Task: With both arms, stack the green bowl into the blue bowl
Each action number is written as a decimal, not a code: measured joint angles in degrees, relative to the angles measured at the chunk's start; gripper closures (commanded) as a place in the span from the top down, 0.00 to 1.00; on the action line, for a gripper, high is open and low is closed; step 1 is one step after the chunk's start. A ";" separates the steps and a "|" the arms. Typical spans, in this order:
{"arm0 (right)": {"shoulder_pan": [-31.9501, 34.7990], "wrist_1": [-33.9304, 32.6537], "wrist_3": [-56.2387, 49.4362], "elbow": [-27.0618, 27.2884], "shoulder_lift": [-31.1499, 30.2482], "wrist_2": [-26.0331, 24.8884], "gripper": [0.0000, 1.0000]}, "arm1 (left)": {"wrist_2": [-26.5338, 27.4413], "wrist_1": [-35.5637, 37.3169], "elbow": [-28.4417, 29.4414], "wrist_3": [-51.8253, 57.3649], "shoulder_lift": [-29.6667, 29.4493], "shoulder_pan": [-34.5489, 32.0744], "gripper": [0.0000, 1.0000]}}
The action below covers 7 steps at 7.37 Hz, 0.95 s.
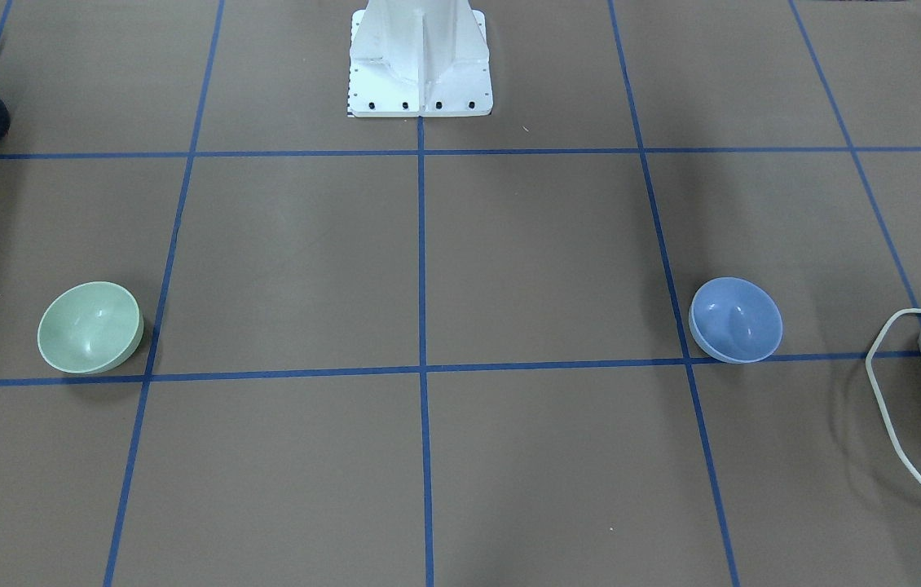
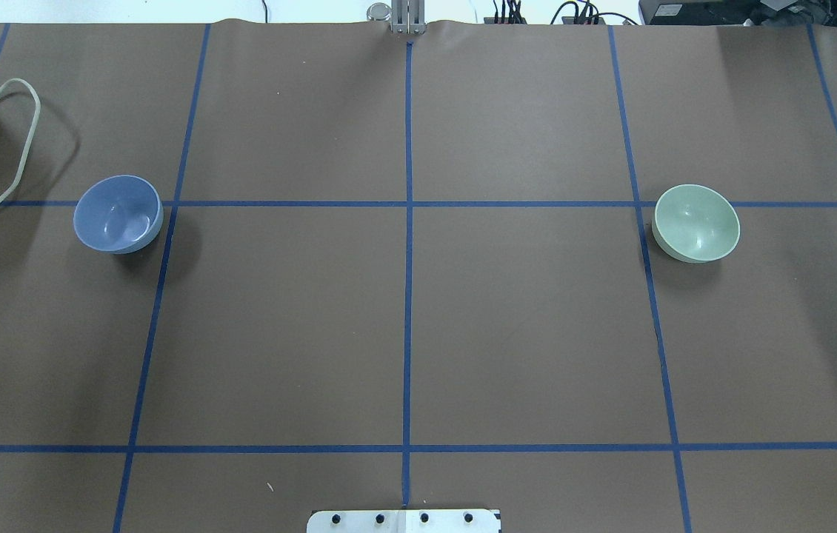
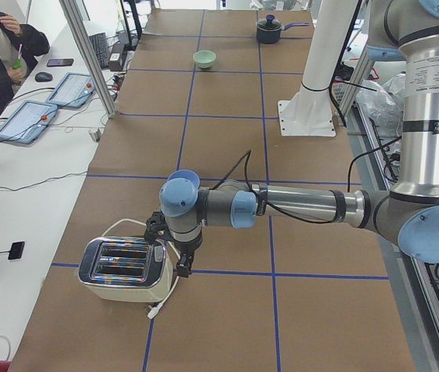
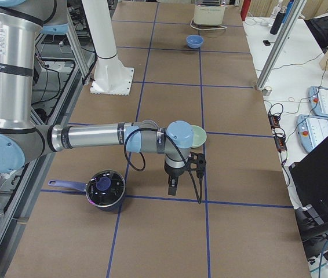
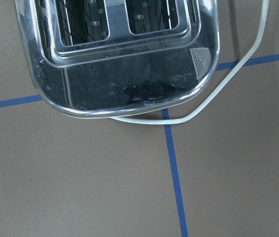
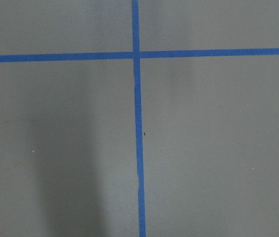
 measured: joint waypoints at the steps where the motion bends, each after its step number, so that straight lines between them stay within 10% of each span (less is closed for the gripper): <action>1: 0.00 0.00 -0.02 0.01 0.00 0.00 1.00 | -0.02 -0.03 -0.10 0.03 -0.01 0.00 0.98; 7: 0.00 1.29 -0.19 0.16 0.42 0.07 1.00 | -0.10 -7.57 -3.30 -0.18 -0.15 0.00 0.98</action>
